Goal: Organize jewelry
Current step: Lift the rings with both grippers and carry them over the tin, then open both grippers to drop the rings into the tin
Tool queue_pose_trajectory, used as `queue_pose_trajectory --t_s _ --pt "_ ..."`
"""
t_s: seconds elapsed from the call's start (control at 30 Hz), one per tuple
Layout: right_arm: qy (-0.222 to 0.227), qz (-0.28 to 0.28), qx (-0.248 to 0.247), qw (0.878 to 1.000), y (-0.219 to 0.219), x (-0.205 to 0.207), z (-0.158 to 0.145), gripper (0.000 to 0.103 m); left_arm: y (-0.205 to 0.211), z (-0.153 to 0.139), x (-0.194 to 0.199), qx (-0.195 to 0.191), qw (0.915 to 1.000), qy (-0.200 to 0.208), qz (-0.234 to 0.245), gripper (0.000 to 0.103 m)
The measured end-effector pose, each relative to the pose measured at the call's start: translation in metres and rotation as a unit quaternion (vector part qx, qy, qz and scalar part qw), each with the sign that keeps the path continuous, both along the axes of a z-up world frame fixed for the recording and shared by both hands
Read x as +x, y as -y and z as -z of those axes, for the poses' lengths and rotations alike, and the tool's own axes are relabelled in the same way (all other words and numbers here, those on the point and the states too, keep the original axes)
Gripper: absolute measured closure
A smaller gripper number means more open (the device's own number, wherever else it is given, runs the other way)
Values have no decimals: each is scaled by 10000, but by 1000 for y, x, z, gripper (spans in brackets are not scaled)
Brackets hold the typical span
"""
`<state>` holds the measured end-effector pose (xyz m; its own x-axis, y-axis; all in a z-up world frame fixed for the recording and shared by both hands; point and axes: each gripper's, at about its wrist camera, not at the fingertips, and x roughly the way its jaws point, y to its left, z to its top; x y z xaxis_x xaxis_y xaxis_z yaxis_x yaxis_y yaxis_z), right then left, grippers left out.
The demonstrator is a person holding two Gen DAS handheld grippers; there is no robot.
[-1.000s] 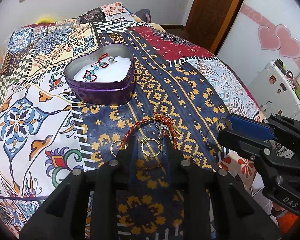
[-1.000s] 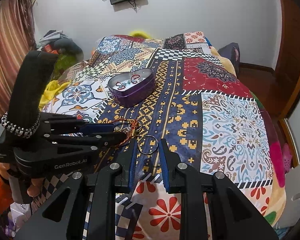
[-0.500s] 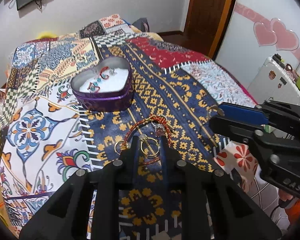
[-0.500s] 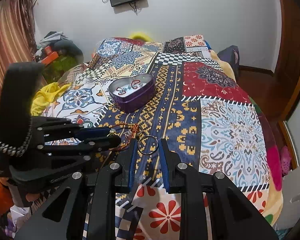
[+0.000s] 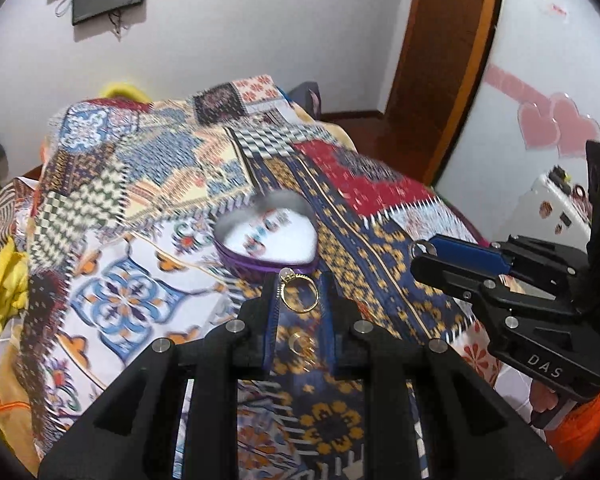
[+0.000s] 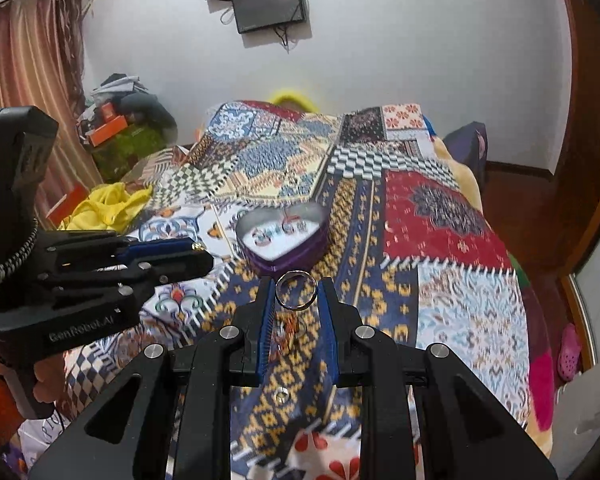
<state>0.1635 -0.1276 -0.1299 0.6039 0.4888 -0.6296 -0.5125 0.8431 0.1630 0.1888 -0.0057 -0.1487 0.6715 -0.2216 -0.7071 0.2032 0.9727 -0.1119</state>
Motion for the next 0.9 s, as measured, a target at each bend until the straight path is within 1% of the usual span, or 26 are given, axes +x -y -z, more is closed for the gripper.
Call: queue_pose_trajectory --t_s 0.3,0.57,0.73,0.9 --pt "141 -39 120 9998 -12 20 -11 83 -28 -19 13 -135 9992 260 -288 85" --pt "170 -42 89 9998 -21 34 -10 83 -32 -22 27 -157 9987 360 -311 84" --pt "96 -73 74 9999 -26 44 -6 83 -33 -17 40 -213 9989 292 -293 85" --pt "1 -127 0 9999 -32 54 1 83 -34 -5 56 -328 9991 72 -266 85"
